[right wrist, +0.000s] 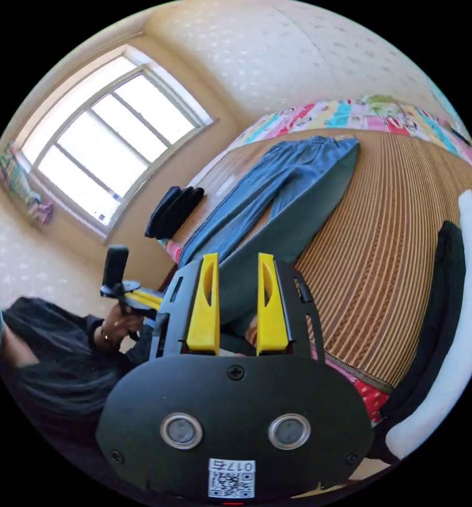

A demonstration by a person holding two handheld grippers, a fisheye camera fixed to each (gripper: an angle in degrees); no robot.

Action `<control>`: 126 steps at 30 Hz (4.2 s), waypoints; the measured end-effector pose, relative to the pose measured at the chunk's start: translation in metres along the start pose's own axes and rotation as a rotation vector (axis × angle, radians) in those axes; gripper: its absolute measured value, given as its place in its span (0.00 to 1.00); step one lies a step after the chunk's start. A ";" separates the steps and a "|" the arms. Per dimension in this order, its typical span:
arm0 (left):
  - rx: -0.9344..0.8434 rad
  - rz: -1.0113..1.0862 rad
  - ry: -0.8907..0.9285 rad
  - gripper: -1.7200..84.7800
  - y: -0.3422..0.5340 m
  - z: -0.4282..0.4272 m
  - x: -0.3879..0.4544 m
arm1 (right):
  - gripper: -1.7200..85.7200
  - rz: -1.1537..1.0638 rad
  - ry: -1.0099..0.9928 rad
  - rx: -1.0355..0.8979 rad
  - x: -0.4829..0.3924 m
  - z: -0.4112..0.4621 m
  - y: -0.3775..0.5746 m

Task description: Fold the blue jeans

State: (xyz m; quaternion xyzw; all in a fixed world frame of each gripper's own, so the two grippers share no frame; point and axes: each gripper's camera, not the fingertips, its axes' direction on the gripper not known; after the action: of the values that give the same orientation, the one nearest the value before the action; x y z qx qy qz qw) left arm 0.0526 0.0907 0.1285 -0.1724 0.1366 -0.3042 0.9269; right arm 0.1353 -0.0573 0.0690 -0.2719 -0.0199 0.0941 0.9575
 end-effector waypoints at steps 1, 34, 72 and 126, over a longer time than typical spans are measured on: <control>0.003 -0.006 0.010 0.02 -0.001 -0.002 -0.002 | 0.17 0.141 -0.016 -0.049 0.034 0.016 -0.035; 0.559 -0.679 0.083 0.09 0.098 -0.332 -0.206 | 0.09 -0.167 0.185 0.009 -0.039 0.365 -0.256; 0.317 -0.218 -0.237 0.02 -0.089 -0.211 -0.125 | 0.16 0.076 0.404 0.061 0.047 0.382 -0.273; 0.324 -0.275 0.122 0.01 -0.104 -0.288 -0.090 | 0.18 0.102 -0.361 0.012 0.027 0.160 0.035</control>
State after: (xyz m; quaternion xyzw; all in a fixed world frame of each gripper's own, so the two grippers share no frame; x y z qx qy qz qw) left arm -0.1739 -0.0012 -0.0763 -0.0197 0.1169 -0.4556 0.8822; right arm 0.1418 0.0600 0.1860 -0.2456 -0.1770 0.1897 0.9340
